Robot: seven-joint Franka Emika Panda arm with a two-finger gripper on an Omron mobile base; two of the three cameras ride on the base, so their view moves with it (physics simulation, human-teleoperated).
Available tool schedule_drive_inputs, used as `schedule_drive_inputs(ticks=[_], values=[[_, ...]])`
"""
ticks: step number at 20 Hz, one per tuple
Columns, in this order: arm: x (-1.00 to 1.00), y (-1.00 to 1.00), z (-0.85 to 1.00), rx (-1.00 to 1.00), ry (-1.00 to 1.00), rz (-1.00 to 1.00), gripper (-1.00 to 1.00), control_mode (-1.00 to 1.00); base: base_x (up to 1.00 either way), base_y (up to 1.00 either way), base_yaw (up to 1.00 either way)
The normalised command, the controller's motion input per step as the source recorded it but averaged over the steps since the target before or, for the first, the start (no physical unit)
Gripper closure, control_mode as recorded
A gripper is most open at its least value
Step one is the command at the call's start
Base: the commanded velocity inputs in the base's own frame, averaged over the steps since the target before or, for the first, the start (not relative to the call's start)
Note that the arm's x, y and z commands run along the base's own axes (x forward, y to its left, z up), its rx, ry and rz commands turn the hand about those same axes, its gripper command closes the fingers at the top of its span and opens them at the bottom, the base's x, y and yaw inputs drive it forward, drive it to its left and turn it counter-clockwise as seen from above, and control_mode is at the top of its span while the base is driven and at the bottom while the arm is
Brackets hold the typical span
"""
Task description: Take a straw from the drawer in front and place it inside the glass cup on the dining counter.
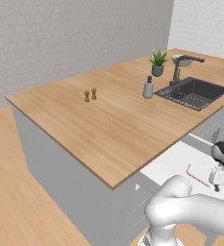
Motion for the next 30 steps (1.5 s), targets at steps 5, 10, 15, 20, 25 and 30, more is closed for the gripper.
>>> schedule_drive_inputs(ticks=[5, 10, 15, 20, 25, 30], values=[[-0.04, -0.30, 0.47, 0.00, 0.03, 0.00, -1.00, -1.00, 0.00, 0.00, 0.00], [0.79, 0.05, 0.53, -0.06, 0.00, -0.06, -1.00, -1.00, 0.00, 0.00, 0.00], [0.98, 0.26, 0.25, -0.13, -0.04, -0.15, -1.00, -1.00, 0.00, 0.00, 0.00], [0.68, 0.27, -0.01, -0.15, -0.11, -0.18, -1.00, -1.00, 0.00, 0.00, 0.00], [0.13, 0.08, -0.26, -0.05, -0.08, -0.26, -1.00, -1.00, 0.00, 0.00, 0.00], [0.26, 0.00, -0.42, 0.00, 0.00, -0.24, -1.00, -1.00, 0.00, 0.00, 0.00]])
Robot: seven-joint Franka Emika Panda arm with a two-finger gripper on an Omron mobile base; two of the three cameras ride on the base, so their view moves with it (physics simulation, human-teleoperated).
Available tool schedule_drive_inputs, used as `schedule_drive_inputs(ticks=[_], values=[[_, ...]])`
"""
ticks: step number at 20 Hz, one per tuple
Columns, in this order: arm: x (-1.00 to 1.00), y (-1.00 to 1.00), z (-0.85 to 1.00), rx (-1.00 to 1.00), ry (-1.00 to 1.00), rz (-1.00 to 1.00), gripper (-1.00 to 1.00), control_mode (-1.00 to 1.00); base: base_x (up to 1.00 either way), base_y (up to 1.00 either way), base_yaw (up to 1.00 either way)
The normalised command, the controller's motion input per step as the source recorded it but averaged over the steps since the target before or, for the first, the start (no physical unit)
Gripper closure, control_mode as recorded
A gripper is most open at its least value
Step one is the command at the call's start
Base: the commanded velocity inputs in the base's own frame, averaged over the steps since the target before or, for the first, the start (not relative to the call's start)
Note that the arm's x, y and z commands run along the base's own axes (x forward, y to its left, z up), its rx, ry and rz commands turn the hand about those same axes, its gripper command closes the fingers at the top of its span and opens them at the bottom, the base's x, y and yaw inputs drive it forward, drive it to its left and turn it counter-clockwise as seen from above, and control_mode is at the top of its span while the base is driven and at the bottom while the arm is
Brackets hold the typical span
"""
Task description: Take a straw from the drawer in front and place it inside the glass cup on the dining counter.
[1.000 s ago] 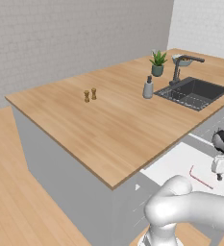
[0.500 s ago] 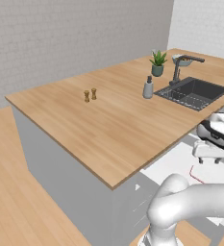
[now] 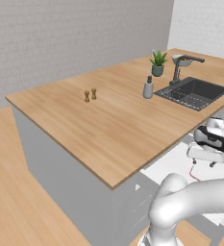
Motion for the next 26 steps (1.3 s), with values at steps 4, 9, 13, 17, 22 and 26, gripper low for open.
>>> schedule_drive_inputs(ticks=[4, 9, 13, 17, 22, 26], values=[[0.19, 0.00, -0.46, 0.00, 0.00, -0.25, -1.00, -1.00, 0.00, 0.00, 0.00], [0.17, -0.09, -0.31, 0.00, 0.07, -0.15, -1.00, -1.00, 0.00, 0.00, 0.00], [0.27, -0.13, -0.23, 0.00, 0.13, -0.04, -1.00, -1.00, 0.00, 0.00, 0.00], [0.21, -0.04, -0.23, 0.00, 0.10, -0.04, -1.00, -1.00, 0.00, 0.00, 0.00], [0.09, 0.00, -0.24, 0.00, 0.02, -0.06, -1.00, -1.00, 0.00, 0.00, 0.00], [0.02, 0.00, -0.32, 0.00, 0.00, -0.05, -1.00, -1.00, 0.00, 0.00, 0.00]])
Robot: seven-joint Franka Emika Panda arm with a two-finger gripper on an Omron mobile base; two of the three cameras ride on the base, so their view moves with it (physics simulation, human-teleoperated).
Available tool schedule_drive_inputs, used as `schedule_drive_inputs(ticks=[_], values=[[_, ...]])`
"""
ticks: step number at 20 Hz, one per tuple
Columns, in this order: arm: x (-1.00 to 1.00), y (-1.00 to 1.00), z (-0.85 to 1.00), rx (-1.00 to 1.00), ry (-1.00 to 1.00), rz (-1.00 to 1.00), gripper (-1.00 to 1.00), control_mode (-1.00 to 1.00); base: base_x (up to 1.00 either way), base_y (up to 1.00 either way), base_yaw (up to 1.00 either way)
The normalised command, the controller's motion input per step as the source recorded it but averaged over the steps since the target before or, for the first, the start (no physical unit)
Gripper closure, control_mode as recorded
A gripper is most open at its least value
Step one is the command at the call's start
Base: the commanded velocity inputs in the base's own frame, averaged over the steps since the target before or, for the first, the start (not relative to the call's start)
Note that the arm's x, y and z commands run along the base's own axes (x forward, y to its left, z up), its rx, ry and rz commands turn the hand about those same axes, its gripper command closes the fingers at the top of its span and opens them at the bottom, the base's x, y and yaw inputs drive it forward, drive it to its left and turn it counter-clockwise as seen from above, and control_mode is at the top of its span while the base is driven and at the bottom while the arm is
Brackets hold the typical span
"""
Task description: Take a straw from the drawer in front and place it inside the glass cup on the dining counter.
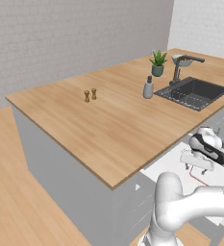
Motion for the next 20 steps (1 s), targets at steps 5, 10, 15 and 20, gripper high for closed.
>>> schedule_drive_inputs(ticks=[5, 10, 15, 20], values=[[0.06, 0.00, -0.33, 0.00, 0.00, -0.06, -1.00, -1.00, 0.00, 0.00, 0.00], [0.04, 0.00, -0.25, 0.00, 0.00, -0.06, -1.00, -1.00, 0.00, 0.00, 0.00], [0.00, 0.00, -0.35, 0.00, 0.00, -0.02, -1.00, -1.00, 0.00, 0.00, 0.00], [-0.01, 0.00, -0.41, 0.00, 0.00, -0.03, -1.00, -1.00, 0.00, 0.00, 0.00]])
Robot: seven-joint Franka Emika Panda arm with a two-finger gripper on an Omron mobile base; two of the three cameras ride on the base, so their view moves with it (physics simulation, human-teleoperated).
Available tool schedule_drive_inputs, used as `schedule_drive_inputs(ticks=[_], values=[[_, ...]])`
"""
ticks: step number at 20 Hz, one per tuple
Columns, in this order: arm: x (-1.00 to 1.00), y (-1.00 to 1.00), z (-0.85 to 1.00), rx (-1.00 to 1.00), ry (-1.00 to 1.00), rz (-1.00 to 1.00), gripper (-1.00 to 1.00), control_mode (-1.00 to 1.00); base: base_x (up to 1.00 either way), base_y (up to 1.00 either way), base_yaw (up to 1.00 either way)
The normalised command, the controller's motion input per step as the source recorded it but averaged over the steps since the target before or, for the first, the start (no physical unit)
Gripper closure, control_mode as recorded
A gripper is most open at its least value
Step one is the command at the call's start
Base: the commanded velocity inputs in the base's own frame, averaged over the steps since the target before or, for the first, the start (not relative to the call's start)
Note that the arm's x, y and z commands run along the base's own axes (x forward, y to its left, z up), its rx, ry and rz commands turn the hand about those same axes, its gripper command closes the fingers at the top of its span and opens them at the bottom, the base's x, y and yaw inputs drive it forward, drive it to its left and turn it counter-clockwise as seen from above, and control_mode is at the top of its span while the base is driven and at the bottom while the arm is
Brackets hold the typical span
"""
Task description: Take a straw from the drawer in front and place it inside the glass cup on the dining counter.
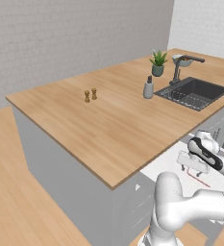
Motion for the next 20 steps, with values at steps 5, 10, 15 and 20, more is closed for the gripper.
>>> schedule_drive_inputs(ticks=[5, 10, 15, 20], values=[[-0.14, 0.00, -0.68, 0.00, 0.00, -0.04, 1.00, -1.00, 0.00, 0.00, 0.00], [-0.02, 0.00, -0.59, 0.00, 0.00, -0.03, 1.00, -1.00, 0.00, 0.00, 0.00], [-0.22, 0.00, -0.51, 0.00, -0.02, -0.03, 1.00, -1.00, 0.00, 0.00, 0.00], [-0.44, -0.06, -0.51, 0.00, -0.01, -0.04, 1.00, -1.00, 0.00, 0.00, 0.00]])
